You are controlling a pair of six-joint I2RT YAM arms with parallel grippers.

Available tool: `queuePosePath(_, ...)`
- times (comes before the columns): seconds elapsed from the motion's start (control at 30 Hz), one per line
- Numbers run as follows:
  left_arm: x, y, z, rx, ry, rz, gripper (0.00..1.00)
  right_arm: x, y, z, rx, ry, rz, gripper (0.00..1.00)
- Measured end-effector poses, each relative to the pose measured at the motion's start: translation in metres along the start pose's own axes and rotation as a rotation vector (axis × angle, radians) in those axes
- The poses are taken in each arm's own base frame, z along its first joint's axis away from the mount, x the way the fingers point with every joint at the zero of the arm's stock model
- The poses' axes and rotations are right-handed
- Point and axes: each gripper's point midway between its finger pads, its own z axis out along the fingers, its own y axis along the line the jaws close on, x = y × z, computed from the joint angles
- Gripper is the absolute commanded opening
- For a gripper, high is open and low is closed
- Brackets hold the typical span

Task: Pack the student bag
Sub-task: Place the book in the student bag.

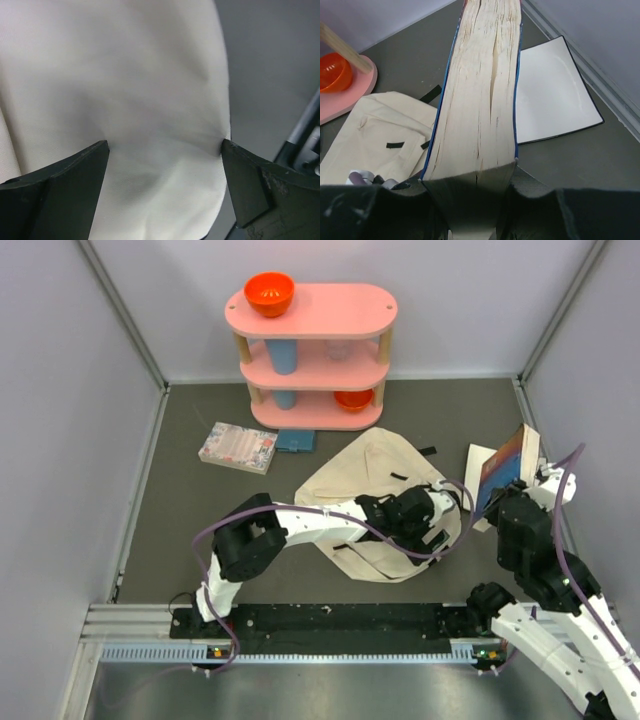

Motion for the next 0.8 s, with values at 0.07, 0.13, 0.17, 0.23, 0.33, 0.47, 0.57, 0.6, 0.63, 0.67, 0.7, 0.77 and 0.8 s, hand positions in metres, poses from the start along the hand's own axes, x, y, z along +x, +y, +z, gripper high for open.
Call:
queuePosePath(0.07,0.005,0.007,0.006,-0.037,0.011,-0.011,0.98,0.001,0.001,0.0,-0.004,0.006,0.007,0.0)
queuePosePath(0.13,0.007,0.011,0.009,-0.063,0.014,-0.015,0.97,0.003,0.002,0.0,-0.01,0.013,0.011,0.0)
queuePosePath(0.17,0.007,0.012,0.009,-0.071,0.015,-0.017,0.96,0.003,0.002,-0.001,-0.012,0.016,0.013,0.0)
queuePosePath(0.23,0.006,0.013,0.01,-0.079,0.014,-0.02,0.95,0.005,0.003,-0.001,-0.014,0.024,0.017,0.0)
queuePosePath(0.33,0.005,0.011,0.009,-0.072,0.012,-0.021,0.98,0.006,0.004,-0.001,-0.016,0.028,0.024,0.0)
queuePosePath(0.47,0.0,0.0,0.009,-0.007,0.005,-0.037,0.95,0.007,0.005,0.0,-0.015,0.033,0.027,0.0)
queuePosePath(0.57,-0.006,-0.01,0.009,0.049,-0.016,-0.054,0.95,0.007,0.005,0.0,-0.013,0.032,0.032,0.0)
queuePosePath(0.6,-0.009,-0.012,0.01,0.061,-0.027,-0.058,0.95,0.007,0.005,0.0,-0.013,0.03,0.035,0.0)
queuePosePath(0.63,-0.012,-0.015,0.01,0.076,-0.038,-0.06,0.95,0.007,0.004,0.0,-0.012,0.029,0.037,0.0)
queuePosePath(0.67,-0.015,-0.017,0.01,0.084,-0.046,-0.06,0.95,0.006,0.004,0.0,-0.011,0.028,0.039,0.0)
queuePosePath(0.7,-0.018,-0.018,0.01,0.089,-0.057,-0.064,0.96,0.006,0.004,0.0,-0.01,0.026,0.039,0.0)
queuePosePath(0.77,-0.022,-0.019,0.01,0.092,-0.075,-0.077,0.96,0.006,0.003,0.0,-0.008,0.024,0.039,0.0)
queuePosePath(0.8,-0.023,-0.019,0.01,0.091,-0.078,-0.079,0.95,0.006,0.003,0.0,-0.008,0.024,0.04,0.0)
